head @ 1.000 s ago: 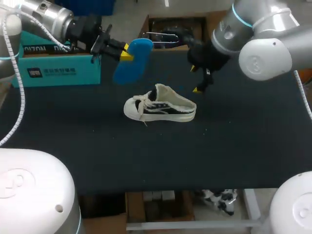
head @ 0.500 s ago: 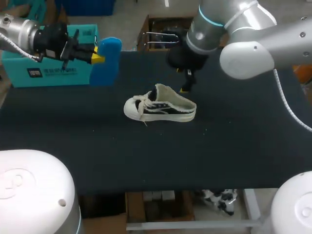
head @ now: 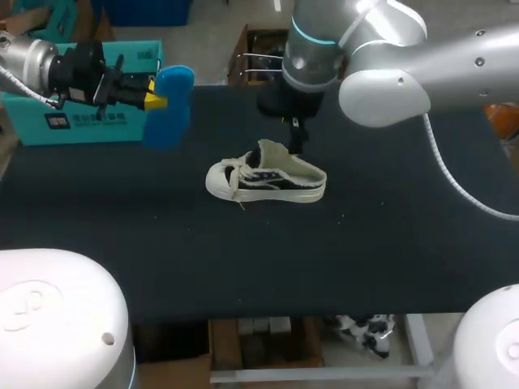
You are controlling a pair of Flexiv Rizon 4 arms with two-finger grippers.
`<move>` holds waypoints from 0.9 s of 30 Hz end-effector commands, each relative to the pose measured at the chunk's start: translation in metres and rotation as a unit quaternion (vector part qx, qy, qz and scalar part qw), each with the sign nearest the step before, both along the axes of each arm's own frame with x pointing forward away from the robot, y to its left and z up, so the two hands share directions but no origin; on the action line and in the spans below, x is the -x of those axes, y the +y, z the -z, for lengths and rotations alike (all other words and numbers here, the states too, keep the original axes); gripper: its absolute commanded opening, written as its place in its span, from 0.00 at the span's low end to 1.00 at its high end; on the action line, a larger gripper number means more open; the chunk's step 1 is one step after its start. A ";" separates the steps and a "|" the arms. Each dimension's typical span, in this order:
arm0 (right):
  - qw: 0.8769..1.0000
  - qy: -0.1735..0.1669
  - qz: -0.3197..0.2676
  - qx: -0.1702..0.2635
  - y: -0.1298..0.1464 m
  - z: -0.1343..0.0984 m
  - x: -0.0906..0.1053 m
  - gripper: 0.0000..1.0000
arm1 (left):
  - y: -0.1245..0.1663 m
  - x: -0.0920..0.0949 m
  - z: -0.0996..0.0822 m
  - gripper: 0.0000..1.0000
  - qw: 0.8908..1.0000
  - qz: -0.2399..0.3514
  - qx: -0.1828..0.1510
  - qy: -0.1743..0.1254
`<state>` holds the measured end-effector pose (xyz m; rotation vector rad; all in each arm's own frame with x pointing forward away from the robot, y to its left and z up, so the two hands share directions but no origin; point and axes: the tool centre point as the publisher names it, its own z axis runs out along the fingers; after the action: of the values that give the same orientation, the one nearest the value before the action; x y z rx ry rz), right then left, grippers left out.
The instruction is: Open the shoe tongue, take the insole out of the shoe, put the insole back into the shoe, and pack the shoe into the shoebox
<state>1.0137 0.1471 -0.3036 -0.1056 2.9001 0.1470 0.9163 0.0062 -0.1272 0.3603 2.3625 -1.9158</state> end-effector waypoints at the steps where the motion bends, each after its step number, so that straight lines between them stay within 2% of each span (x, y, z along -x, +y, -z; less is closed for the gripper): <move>1: 0.998 0.001 0.022 0.056 0.013 0.004 -0.001 1.00 | 0.021 0.007 0.015 0.00 0.999 -0.014 0.035 -0.011; 2: 0.998 0.002 0.024 0.050 0.015 0.006 -0.002 1.00 | 0.025 0.007 0.017 0.00 0.999 -0.015 0.045 -0.014; 8: 0.998 0.016 0.037 0.046 0.025 0.014 -0.003 1.00 | 0.038 0.004 0.026 0.00 0.998 -0.028 0.053 -0.013; 10: 0.998 0.024 0.043 0.049 0.028 0.017 -0.005 0.93 | 0.040 0.003 0.027 0.00 0.998 -0.029 0.056 -0.012; 12: 0.997 0.032 0.049 0.057 0.030 0.019 -0.007 0.84 | 0.041 0.002 0.027 0.00 0.998 -0.030 0.056 -0.012; 14: 0.996 0.036 0.055 0.064 0.031 0.022 -0.009 0.55 | 0.042 0.002 0.027 0.00 0.998 -0.029 0.056 -0.012; 15: 0.995 0.041 0.060 0.073 0.031 0.024 -0.010 0.45 | 0.043 0.002 0.027 0.00 0.998 -0.028 0.056 -0.012; 16: 0.993 0.042 0.065 0.083 0.030 0.026 -0.011 0.41 | 0.043 0.001 0.027 0.00 0.998 -0.028 0.056 -0.012; 19: 0.992 0.048 0.075 0.093 0.029 0.031 -0.012 0.05 | 0.046 0.001 0.027 0.00 0.998 -0.028 0.056 -0.013; 20: 0.992 0.049 0.076 0.092 0.029 0.032 -0.012 0.00 | 0.047 0.000 0.027 0.00 0.998 -0.028 0.056 -0.013; 27: 0.990 0.059 0.085 0.098 0.027 0.038 -0.010 0.00 | 0.052 -0.003 0.027 0.00 0.998 -0.026 0.059 -0.012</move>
<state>1.0202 0.1693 -0.3425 0.1086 3.0108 -0.0598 0.9156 0.0551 -0.1521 0.2972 2.2139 -1.9912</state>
